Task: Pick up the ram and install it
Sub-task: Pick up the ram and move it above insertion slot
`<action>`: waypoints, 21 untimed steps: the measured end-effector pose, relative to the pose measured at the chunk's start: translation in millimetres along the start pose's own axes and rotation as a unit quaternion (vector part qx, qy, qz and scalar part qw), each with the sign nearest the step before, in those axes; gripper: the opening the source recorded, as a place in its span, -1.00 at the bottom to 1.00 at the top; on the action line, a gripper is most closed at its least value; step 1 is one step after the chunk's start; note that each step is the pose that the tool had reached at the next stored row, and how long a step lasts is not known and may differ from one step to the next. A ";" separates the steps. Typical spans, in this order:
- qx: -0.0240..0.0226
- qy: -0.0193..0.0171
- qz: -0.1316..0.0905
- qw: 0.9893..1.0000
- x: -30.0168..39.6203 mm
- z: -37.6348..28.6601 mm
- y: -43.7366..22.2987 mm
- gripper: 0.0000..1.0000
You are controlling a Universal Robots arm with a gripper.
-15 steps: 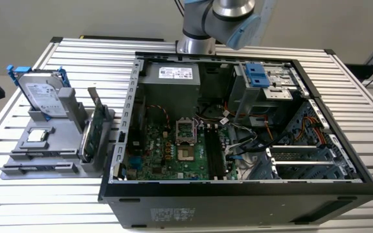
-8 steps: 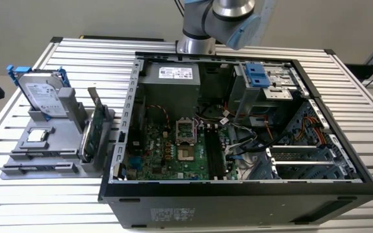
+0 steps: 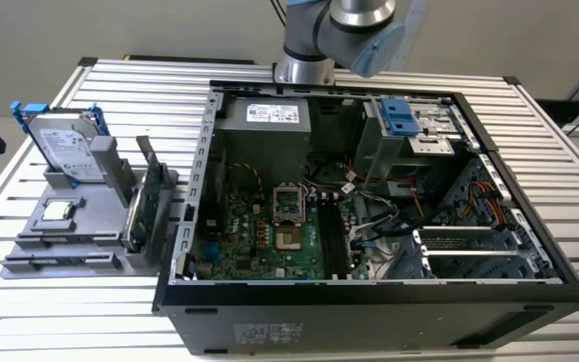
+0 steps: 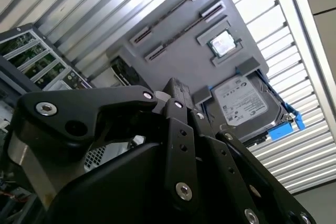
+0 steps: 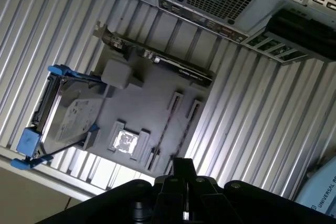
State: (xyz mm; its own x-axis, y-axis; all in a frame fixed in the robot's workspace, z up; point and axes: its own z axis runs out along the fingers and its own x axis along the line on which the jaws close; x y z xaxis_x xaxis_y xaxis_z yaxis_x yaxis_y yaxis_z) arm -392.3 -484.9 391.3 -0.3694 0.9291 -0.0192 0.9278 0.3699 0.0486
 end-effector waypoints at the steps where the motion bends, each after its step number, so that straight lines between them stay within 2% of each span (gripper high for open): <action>1: 0.000 0.000 0.004 1.000 0.0 0.0 -0.1 -1.00; 6: 0.000 -0.001 0.025 1.000 0.3 0.0 -0.7 -1.00; 11: 0.001 -0.002 0.046 0.999 0.4 -0.1 -1.1 -1.00; 21: 0.002 -0.004 0.088 0.996 0.6 -0.1 -1.5 -1.00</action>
State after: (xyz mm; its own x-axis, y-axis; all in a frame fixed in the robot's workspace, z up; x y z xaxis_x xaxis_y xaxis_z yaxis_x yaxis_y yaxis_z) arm -393.9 -485.0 391.3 -0.2010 0.9794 -0.0192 0.9782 0.2017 0.0486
